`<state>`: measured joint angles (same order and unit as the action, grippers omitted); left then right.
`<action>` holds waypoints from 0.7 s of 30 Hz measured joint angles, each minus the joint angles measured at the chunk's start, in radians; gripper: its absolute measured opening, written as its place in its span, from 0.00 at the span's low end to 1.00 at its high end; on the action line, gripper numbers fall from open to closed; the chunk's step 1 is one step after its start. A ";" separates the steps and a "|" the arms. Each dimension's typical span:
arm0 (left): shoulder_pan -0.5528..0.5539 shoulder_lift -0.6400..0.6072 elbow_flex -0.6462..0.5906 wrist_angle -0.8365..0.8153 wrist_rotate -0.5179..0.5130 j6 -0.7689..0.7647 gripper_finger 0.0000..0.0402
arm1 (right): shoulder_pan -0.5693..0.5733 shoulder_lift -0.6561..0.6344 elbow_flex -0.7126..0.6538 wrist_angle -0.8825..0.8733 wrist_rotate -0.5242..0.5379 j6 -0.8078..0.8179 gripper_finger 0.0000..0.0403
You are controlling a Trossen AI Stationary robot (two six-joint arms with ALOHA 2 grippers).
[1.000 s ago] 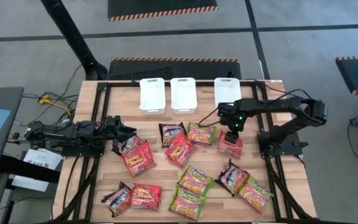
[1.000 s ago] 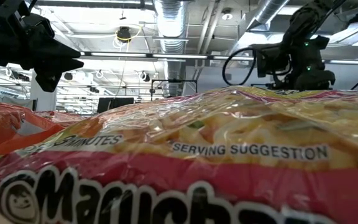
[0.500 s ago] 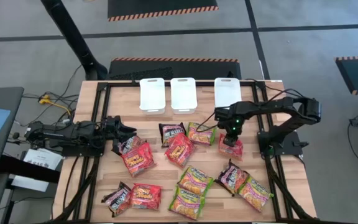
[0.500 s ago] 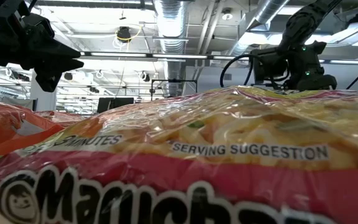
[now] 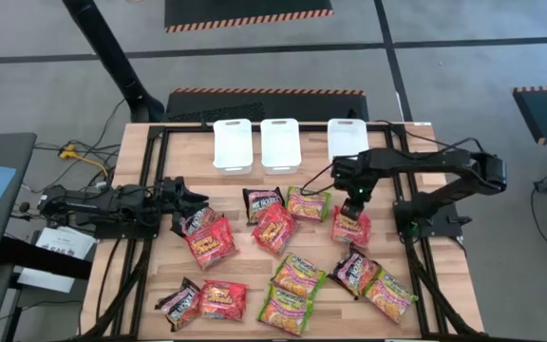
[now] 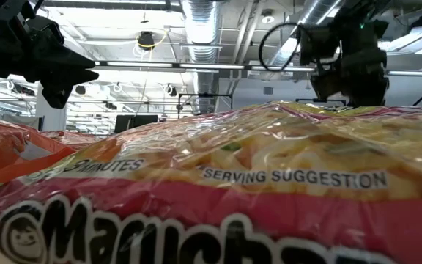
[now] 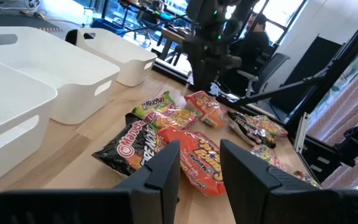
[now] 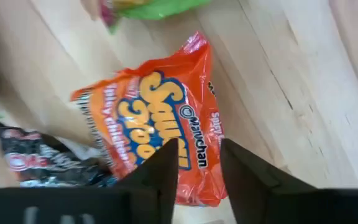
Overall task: Sort Maruchan noodles
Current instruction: Put the orange noodle pack into the right white bin
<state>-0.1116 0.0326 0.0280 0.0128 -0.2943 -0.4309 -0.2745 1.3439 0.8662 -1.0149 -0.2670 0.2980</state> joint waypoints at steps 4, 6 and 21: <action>0.000 0.000 0.000 0.000 0.000 0.000 0.25 | 0.053 -0.037 0.018 -0.015 0.000 0.075 0.49; 0.000 0.000 0.000 0.000 0.000 0.000 0.25 | 0.094 -0.051 0.018 -0.021 0.000 0.108 0.55; 0.000 0.000 0.000 0.000 0.000 0.000 0.25 | 0.337 0.087 0.018 0.012 0.132 0.368 0.67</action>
<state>-0.1117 0.0326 0.0280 0.0128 -0.2947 -0.4305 0.0623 1.4306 0.8837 -1.0033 -0.1352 0.6657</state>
